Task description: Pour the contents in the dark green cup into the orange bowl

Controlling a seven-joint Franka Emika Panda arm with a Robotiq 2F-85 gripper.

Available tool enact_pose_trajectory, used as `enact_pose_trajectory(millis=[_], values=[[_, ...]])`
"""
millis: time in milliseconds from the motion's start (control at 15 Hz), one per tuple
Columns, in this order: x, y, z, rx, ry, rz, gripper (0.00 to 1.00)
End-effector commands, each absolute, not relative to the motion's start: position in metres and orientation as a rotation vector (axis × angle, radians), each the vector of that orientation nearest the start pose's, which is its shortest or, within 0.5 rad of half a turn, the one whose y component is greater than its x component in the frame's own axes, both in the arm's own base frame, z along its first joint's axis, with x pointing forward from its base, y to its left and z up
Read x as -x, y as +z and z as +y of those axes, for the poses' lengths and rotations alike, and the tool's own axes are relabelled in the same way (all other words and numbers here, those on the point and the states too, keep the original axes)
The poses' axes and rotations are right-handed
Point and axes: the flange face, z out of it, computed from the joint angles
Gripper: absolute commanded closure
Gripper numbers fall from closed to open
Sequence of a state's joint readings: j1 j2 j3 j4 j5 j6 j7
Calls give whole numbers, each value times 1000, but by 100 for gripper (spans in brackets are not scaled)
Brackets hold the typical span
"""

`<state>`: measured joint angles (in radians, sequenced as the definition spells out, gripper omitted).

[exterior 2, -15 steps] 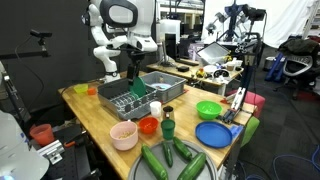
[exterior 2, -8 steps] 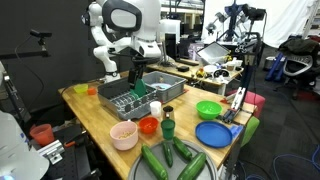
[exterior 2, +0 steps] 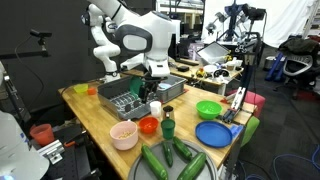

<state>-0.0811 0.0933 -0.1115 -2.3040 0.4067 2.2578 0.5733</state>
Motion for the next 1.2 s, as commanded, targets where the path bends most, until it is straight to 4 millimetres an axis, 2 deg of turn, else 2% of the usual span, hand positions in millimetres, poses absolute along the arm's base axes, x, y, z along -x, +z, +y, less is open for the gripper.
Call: enact_pose_trajectory(millis=[0, 67, 667, 867, 1133], values=[[-513, 282, -97, 2436, 245, 1555, 0], [-505, 286, -95, 2463, 255, 1513, 0], [-515, 279, -99, 2435, 253, 1555, 0], [-524, 266, -109, 2398, 293, 1591, 0], [-541, 240, -134, 2309, 289, 1636, 0]])
